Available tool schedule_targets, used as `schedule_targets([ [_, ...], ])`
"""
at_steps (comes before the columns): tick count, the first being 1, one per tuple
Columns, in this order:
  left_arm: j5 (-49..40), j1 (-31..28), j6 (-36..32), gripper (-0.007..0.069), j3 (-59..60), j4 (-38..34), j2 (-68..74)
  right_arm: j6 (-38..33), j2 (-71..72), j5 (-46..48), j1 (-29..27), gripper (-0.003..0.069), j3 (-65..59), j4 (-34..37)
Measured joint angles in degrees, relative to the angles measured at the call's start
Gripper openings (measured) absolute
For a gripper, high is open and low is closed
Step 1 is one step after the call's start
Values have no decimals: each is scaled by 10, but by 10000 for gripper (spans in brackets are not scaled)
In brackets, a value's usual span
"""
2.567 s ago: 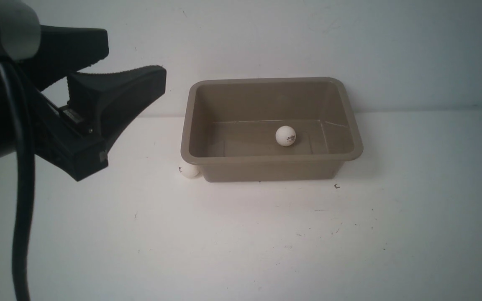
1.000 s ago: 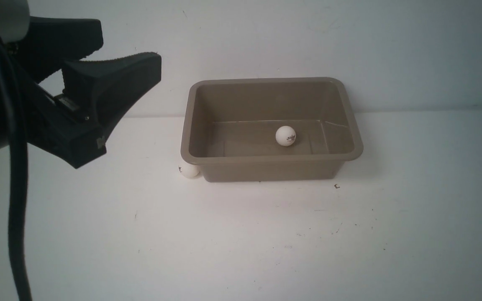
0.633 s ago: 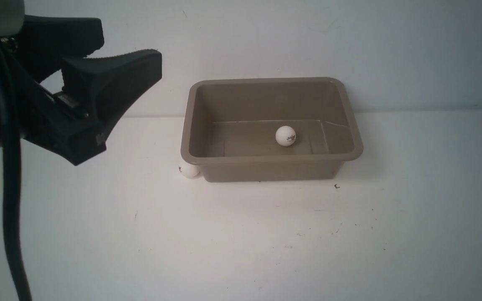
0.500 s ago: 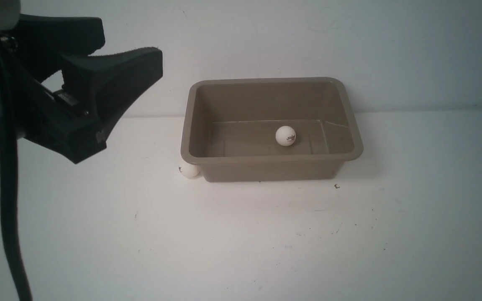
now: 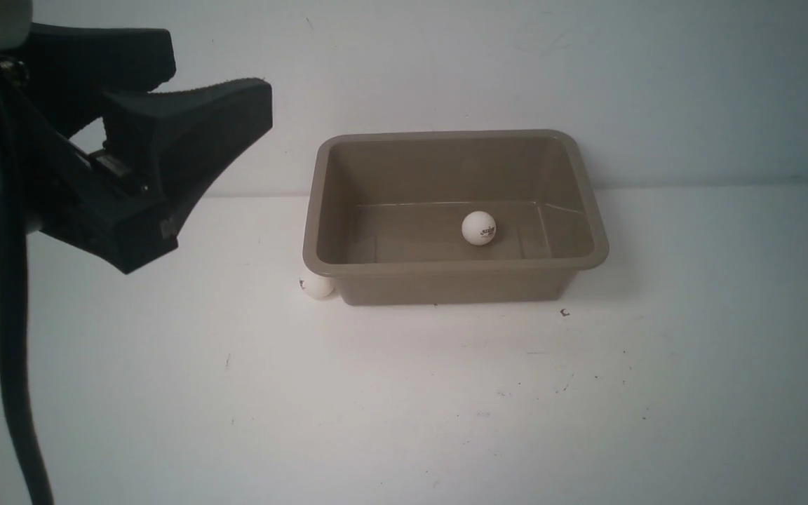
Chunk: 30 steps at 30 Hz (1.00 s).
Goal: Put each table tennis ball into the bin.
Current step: Use the left arm to clamp the table tennis ball closest to it
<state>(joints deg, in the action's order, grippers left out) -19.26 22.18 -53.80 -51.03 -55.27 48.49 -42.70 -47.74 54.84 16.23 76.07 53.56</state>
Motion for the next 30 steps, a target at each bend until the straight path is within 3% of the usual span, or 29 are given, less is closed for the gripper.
schedule_targets([
  [7,-1,0,0,535,0,0,0,25,-1,81,0,239,0,-63],
  [14,1,0,0,535,0,0,0,26,-1,137,0,239,0,-71],
  [23,1,0,-9,535,0,-28,0,25,-6,76,0,239,0,-33],
  [30,1,0,-57,535,0,-28,0,30,-7,79,0,239,0,-69],
])
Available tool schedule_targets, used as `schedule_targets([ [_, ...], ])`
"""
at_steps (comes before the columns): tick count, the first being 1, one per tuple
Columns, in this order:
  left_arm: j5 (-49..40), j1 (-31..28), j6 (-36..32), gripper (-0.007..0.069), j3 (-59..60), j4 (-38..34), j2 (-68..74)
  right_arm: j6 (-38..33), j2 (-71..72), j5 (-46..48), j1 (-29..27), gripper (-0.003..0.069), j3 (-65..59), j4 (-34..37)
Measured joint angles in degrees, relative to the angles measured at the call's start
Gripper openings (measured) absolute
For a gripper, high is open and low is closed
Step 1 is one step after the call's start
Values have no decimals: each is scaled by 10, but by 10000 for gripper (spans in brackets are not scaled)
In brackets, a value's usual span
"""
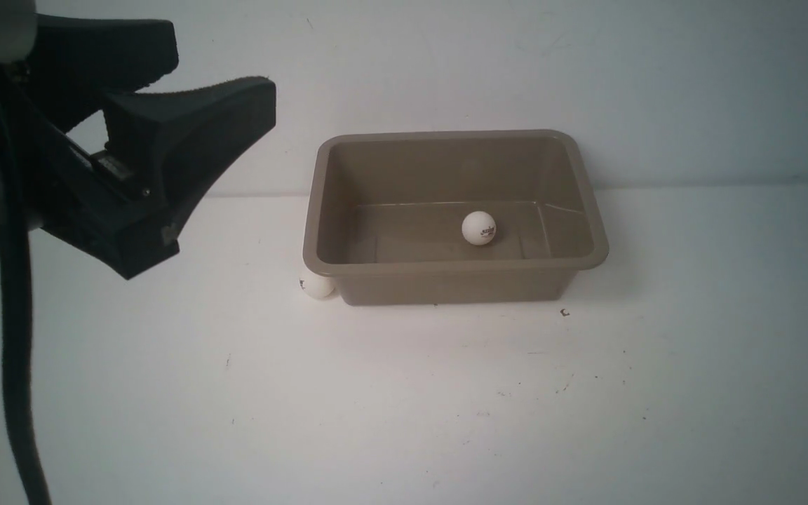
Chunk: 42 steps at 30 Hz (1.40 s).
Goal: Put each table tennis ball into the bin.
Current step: Use the left arm to clamp the table tennis ball closest to it
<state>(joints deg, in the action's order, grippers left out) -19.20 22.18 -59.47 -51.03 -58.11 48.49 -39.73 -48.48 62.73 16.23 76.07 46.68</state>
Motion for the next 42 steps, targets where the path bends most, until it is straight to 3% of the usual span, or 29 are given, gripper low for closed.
schedule_targets([
  [8,-24,0,-5,535,0,-3,0,26,7,31,0,239,0,-127],
  [13,-85,0,3,535,0,21,0,34,8,31,0,239,0,-146],
  [19,-147,0,110,535,0,143,11,40,-27,31,0,239,0,-139],
  [27,-183,0,318,535,0,476,44,41,-96,-25,0,239,0,-140],
  [33,-182,-1,394,535,0,606,113,41,-108,-106,0,239,0,-140],
  [38,-147,-3,414,535,0,610,188,41,-108,-119,0,239,0,-155],
  [42,-88,-3,416,535,0,541,229,41,-109,-110,0,239,0,-188],
])
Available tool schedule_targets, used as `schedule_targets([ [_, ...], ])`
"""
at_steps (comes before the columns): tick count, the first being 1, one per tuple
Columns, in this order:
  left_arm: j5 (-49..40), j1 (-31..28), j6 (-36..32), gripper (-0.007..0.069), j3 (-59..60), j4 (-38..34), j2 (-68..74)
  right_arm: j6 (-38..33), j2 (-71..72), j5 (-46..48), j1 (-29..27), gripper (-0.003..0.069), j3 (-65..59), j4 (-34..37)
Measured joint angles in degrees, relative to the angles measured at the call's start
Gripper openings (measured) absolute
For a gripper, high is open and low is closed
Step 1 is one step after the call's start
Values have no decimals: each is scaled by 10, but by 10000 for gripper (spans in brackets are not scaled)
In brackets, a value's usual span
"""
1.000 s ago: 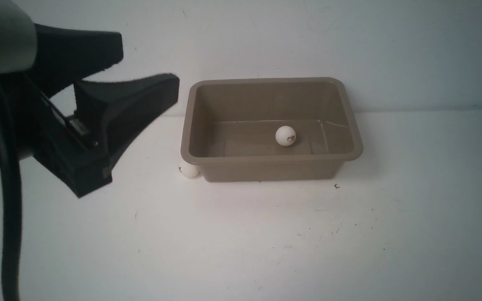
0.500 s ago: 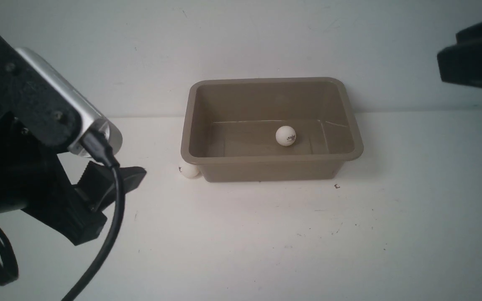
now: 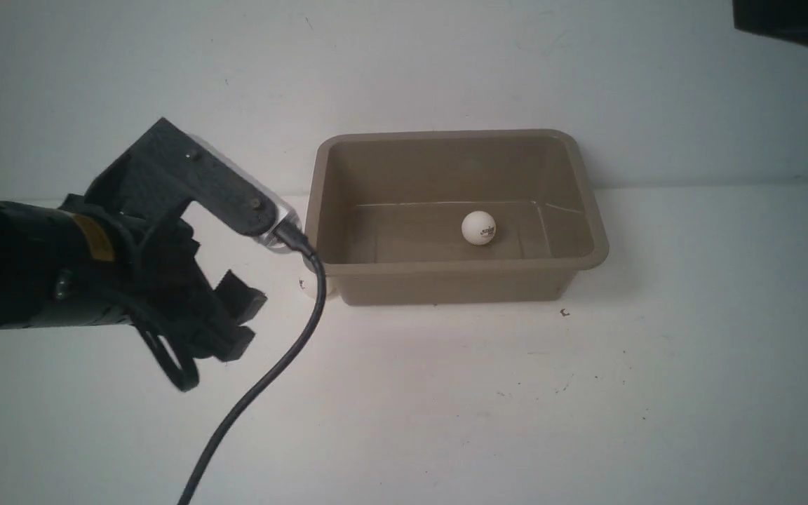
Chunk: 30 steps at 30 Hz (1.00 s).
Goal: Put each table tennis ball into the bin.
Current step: Use the left arm to clamp the table tennis ball closest to it
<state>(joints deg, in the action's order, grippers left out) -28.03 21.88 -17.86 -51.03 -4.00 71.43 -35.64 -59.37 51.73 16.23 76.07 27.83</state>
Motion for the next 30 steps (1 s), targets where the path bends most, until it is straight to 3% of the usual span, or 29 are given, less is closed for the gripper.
schedule_targets([
  [4,20,0,-1,535,0,-61,8,0,-1,2,0,239,0,-33],
  [7,16,0,-4,535,0,-67,1,0,-2,-41,0,239,0,-43],
  [13,-5,0,-9,535,0,-53,-44,0,-2,-118,0,239,0,-7],
  [30,-28,0,-30,535,0,51,-115,0,-2,-83,0,239,0,11],
])
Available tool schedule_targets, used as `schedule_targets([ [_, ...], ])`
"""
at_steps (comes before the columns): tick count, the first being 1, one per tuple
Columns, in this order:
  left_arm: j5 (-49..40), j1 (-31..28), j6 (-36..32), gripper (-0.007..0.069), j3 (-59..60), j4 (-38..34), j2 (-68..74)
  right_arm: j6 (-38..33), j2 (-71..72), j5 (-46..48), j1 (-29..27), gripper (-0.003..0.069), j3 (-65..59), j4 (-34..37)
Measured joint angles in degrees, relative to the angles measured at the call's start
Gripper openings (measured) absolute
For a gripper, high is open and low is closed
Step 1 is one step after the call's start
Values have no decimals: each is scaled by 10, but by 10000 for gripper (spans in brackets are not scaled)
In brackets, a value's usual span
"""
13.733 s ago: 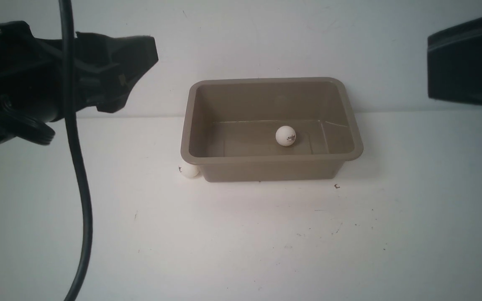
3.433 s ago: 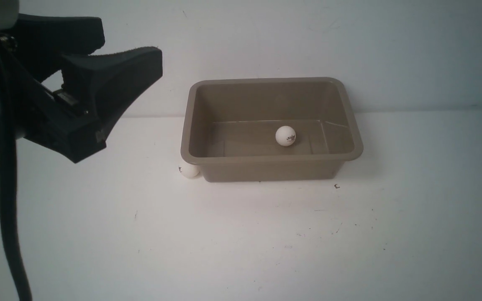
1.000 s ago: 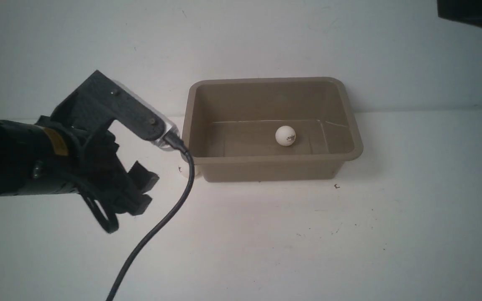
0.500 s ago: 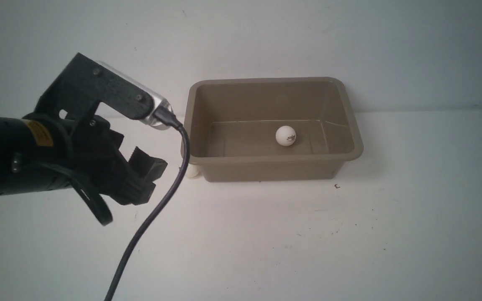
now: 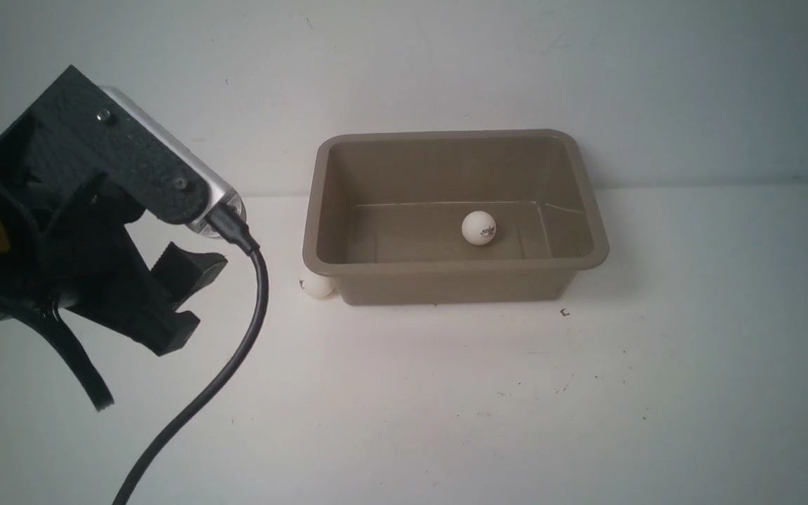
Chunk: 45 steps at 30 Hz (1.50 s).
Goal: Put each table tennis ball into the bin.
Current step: Use the left arm to clamp the table tennis ball closest to it
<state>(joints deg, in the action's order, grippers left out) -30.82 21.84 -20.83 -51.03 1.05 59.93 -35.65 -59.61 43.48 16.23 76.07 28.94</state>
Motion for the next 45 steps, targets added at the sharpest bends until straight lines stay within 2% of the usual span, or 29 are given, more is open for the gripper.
schedule_targets([
  [6,15,0,7,535,0,-11,0,0,0,0,0,239,0,0],
  [9,22,0,11,532,0,-43,-11,0,0,-1,0,239,0,0],
  [12,38,0,11,509,0,-70,-54,-16,1,-11,0,239,0,0],
  [17,43,0,11,468,0,-73,-129,-42,10,-23,0,239,0,0],
  [23,9,0,11,460,0,-71,-202,-45,21,-24,0,239,0,1],
  [28,-38,0,12,482,-1,-62,-217,-45,21,-18,0,239,0,30],
  [35,-14,0,52,490,-1,-28,-160,-47,21,-7,0,239,0,116],
  [45,38,0,56,490,-1,-1,61,-63,20,36,0,239,0,124],
])
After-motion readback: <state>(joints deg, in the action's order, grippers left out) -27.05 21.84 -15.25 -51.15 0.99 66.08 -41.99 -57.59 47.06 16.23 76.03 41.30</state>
